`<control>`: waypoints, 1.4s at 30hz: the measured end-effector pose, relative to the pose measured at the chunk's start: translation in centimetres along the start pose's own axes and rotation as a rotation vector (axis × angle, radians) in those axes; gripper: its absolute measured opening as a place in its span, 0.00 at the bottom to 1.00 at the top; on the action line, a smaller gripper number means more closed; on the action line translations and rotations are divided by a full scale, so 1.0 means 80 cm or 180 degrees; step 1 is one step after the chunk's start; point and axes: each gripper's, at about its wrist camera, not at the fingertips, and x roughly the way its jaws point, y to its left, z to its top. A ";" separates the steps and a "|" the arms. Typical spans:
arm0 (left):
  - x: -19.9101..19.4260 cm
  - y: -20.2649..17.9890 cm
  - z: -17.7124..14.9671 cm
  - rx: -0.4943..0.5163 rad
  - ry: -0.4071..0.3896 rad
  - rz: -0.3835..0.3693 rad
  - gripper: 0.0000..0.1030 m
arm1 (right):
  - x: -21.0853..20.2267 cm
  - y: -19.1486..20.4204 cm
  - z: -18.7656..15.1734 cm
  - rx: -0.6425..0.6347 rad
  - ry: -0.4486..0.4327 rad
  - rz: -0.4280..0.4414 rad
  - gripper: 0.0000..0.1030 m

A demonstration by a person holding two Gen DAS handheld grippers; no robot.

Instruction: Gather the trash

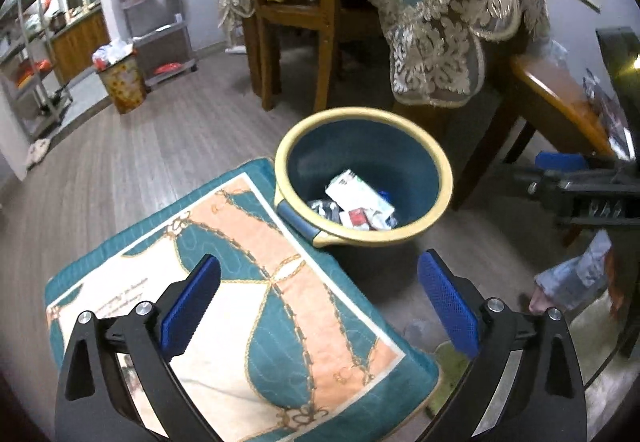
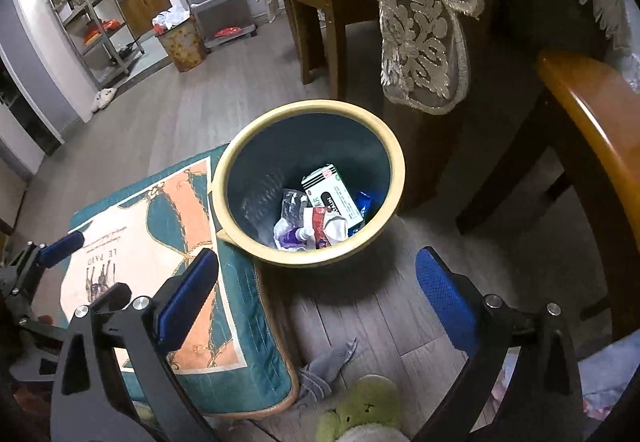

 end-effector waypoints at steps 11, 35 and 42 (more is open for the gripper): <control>-0.017 0.027 0.003 -0.0228 -0.0306 0.0138 0.95 | 0.003 0.025 0.006 -0.0172 -0.0129 -0.0101 0.94; -0.009 0.025 0.007 -0.0217 -0.0268 0.0109 0.95 | 0.007 0.028 0.007 -0.0160 -0.0153 -0.0102 0.94; -0.009 0.024 0.005 -0.0198 -0.0293 0.0110 0.95 | 0.007 0.028 0.006 -0.0160 -0.0153 -0.0105 0.94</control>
